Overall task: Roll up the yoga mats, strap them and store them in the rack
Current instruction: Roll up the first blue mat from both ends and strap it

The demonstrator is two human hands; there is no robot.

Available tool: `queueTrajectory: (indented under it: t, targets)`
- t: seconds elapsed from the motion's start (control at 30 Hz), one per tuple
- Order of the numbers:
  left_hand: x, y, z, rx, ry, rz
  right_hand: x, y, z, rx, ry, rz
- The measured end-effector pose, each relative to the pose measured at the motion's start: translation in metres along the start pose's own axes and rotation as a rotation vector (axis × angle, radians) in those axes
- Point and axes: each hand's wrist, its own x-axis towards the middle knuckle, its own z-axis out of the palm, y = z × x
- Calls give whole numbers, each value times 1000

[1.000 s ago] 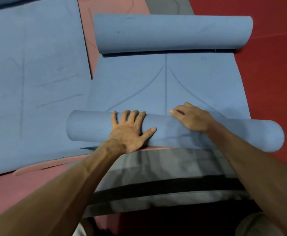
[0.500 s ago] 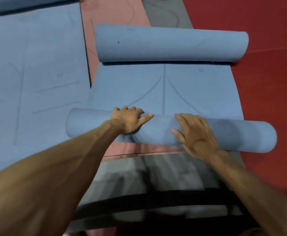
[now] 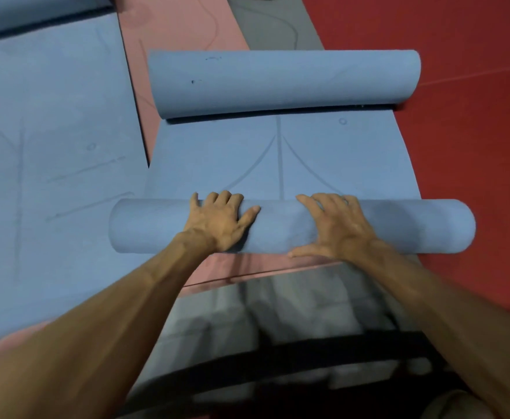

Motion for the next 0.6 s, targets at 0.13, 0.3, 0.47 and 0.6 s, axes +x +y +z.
queueTrajectory:
  t: [0.13,0.3,0.47,0.6]
  targets:
    - [-15,0,0,-21,25,40,1,-1,-7,-26,-15,-13]
    - [-28,-8,1,29,16,106,-7,-3,-9,15,36,-3]
    - [-53,-6,14,25,31,122,-27,-9,-10,60,-2,-3]
    - [-74,-4,22,10,34,127,-46,-16,-11,104,-62,2]
